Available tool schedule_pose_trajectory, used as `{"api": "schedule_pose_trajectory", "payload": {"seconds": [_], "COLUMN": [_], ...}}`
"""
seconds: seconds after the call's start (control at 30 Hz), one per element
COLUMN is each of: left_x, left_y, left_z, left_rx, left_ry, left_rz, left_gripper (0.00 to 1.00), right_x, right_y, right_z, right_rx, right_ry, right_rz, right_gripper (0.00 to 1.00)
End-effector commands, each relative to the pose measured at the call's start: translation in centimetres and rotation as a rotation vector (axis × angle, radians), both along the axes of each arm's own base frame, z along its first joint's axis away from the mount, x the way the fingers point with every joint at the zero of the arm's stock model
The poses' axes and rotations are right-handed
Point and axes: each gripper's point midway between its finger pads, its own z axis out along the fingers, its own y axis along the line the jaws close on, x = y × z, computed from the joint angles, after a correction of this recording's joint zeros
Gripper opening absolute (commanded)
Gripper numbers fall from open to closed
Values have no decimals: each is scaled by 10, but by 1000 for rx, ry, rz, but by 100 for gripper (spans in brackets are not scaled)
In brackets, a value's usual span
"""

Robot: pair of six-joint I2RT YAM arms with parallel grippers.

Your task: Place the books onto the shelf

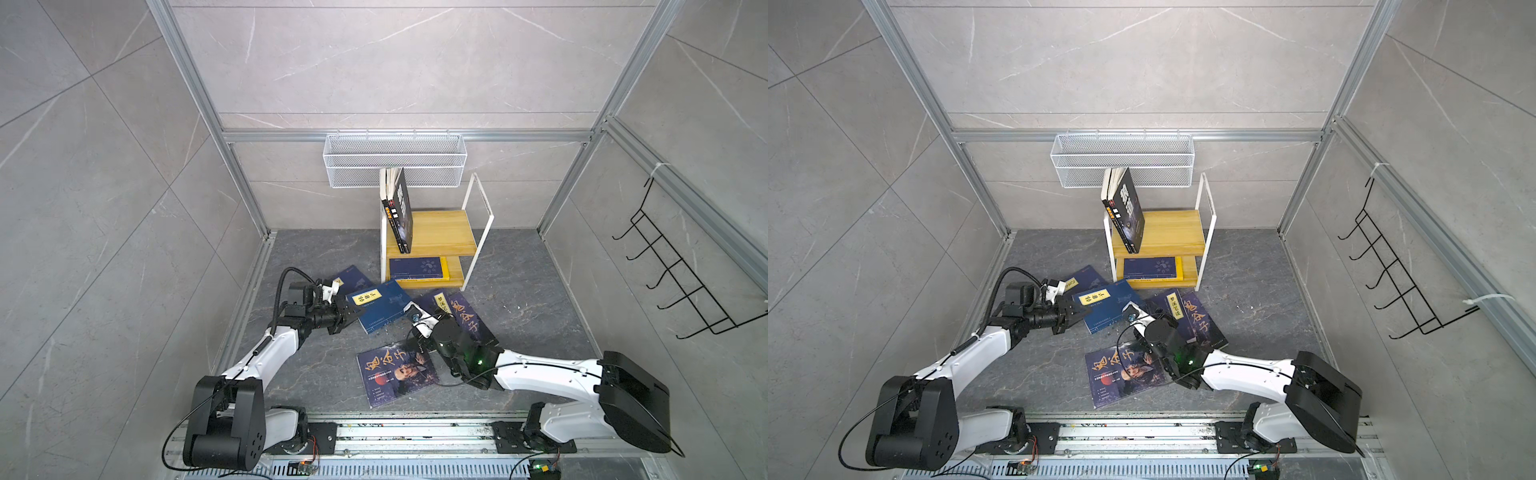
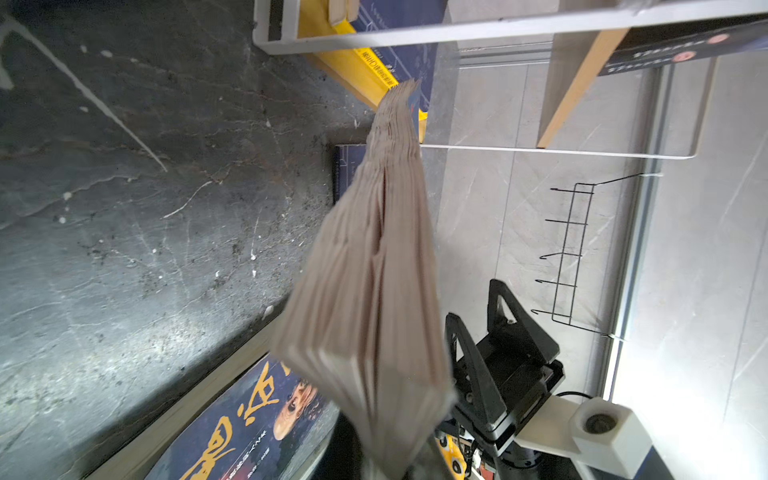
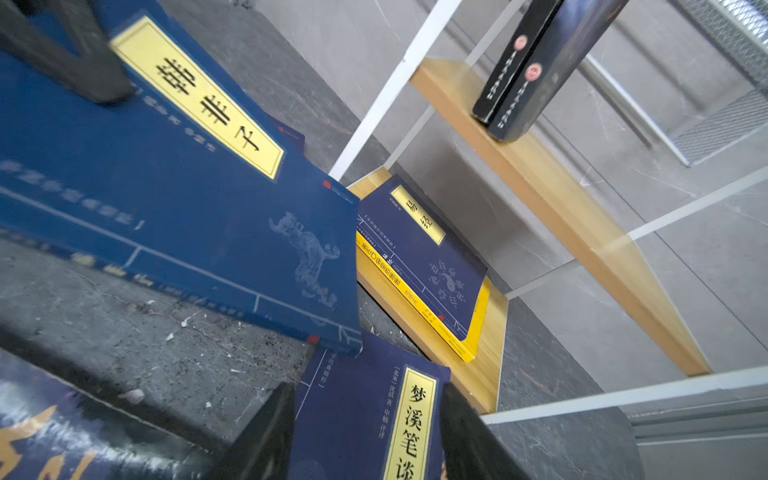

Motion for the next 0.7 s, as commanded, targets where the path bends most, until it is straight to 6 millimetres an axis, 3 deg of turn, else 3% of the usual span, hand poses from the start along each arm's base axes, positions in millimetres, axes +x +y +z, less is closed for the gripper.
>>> {"api": "schedule_pose_trajectory", "payload": {"seconds": [0.0,0.17,0.33,0.5,0.67], "left_x": [-2,-3,-6,-13,-17], "left_y": [-5,-3,-7,-15,-21], "left_z": [46,52,55,59,57], "left_rx": [-84,-115,-139,-167,-176], "left_ry": [-128,-116,-110,-98,-89], "left_rz": [-82,-91,-124,-175,-205], "left_gripper": [0,0,0,0,0], "right_x": [-16,-25,-31,-27,-19], "right_y": [5,10,25,37,42], "right_z": [14,25,20,8,11], "right_rx": [-54,-99,-210,-318,-331], "right_ry": [-101,-232,-373,-427,-478], "right_rz": [81,102,170,172,115], "right_gripper": [60,63,64,62,60]}}
